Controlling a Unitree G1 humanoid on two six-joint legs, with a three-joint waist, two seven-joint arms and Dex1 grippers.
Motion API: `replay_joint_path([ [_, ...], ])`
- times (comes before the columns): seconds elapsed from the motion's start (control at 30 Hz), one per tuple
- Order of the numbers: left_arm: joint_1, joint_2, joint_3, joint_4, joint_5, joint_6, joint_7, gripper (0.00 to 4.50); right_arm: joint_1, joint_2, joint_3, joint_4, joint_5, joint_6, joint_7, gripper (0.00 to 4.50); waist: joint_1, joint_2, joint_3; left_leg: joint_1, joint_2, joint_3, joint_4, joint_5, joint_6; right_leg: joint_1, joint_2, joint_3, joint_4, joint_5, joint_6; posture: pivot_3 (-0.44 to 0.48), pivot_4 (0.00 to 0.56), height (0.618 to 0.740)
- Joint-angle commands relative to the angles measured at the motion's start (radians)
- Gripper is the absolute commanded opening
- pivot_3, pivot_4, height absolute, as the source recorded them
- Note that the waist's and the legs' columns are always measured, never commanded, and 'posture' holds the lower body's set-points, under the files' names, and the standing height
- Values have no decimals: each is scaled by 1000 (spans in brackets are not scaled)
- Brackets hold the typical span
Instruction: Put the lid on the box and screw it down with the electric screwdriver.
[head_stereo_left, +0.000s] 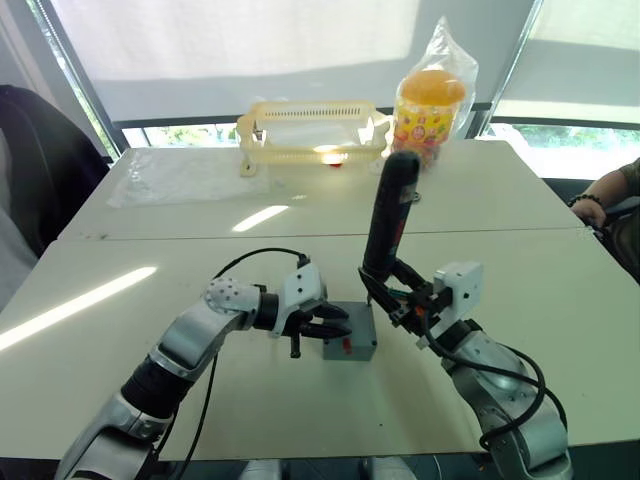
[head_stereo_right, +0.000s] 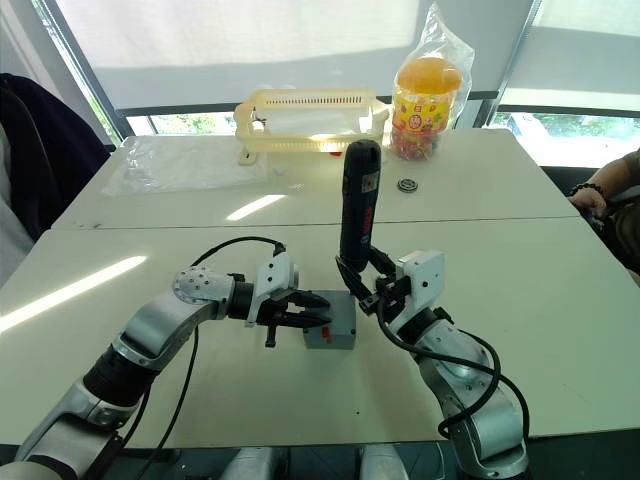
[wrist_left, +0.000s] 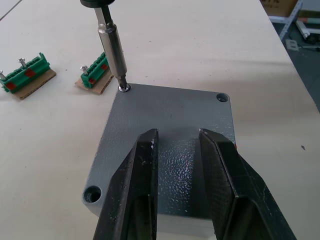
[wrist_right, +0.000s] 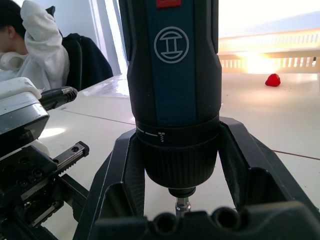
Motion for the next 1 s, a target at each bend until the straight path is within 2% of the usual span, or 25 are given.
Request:
replay_joint_path([
  [0.03, 21, 4, -9, 10, 10, 18, 0, 1250, -9, -1, 19, -11, -2, -10, 11, 1661, 0, 0, 0, 0, 0, 0, 0, 0, 0, 0, 0, 0, 0, 0, 0, 0, 150, 740],
  [0.4, 25, 10, -13, 8, 12, 16, -4, 1250, 27, -12, 6, 49, -47, -25, -3, 1661, 0, -1, -1, 0, 0, 0, 0, 0, 0, 1, 0, 0, 0, 0, 0, 0, 150, 740],
  [0.73, 32, 24, -19, 3, 20, 11, -15, 1250, 42, -22, 13, 67, -43, -3, 3, 1661, 0, -4, -3, 13, 0, 0, -2, 0, 0, 13, -1, 0, -2, -6, -4, 0, 150, 740],
  [1.0, 29, 23, -18, 6, 24, 13, -20, 1250, 49, -32, 29, 92, -61, 5, 4, 1661, 1, -7, -7, 13, 0, 0, -2, 0, 0, 14, -1, 0, -2, -6, -5, 0, 150, 740],
])
